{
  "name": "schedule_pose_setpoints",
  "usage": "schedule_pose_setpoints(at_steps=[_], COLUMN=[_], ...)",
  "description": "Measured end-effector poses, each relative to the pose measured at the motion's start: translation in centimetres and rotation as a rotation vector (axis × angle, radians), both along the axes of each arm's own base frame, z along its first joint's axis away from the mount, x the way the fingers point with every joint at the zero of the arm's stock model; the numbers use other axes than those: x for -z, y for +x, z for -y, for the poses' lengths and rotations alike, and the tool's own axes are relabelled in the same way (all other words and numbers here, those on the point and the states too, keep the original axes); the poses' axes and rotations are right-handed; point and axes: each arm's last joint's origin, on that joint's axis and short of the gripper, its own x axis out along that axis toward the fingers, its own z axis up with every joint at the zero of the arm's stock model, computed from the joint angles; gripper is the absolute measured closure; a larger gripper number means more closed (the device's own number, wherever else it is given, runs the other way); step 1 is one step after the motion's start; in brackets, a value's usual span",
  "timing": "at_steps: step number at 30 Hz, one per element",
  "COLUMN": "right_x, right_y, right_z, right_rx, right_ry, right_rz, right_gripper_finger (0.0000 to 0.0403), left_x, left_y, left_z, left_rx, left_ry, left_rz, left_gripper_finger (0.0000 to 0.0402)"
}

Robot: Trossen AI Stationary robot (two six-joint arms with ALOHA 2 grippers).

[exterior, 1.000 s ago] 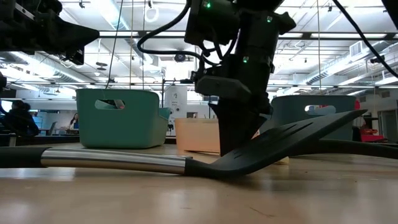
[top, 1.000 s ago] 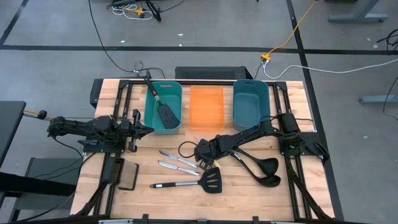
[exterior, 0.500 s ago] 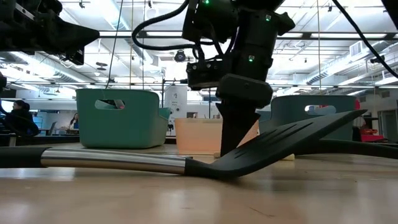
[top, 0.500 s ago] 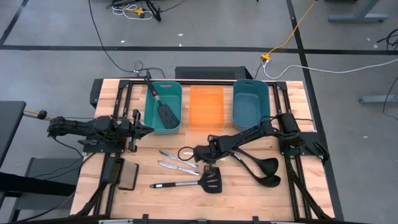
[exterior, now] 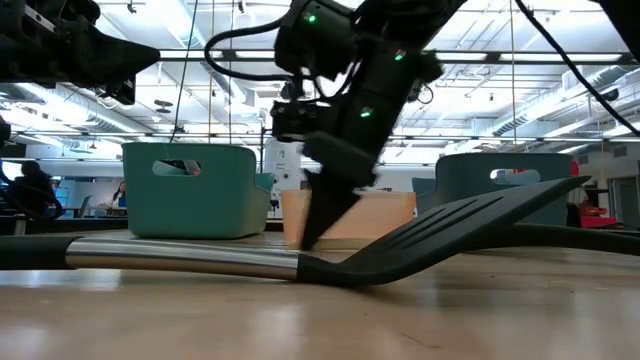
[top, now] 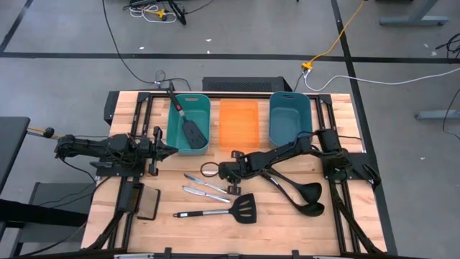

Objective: Pick & Place Kitchen Items
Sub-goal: Put the yellow knife into the orange bin

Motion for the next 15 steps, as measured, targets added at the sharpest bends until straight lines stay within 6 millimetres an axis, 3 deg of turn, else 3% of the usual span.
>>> schedule_pose_setpoints(at_steps=[6,15], right_x=[0.7,-0.6], right_y=[0.7,0.5], right_z=[0.1,0.0], right_rx=[-0.014,-0.013], right_ry=[0.034,0.047], right_rz=[0.036,0.068], right_gripper_finger=[0.0345,0.0291], left_x=[0.1,0.2], left_y=[0.0,0.0], left_z=[0.0,0.0], left_rx=[0.001,0.002], left_ry=[-0.002,-0.001], left_rz=[-0.012,-0.022], left_gripper_finger=[0.0386,0.0392])
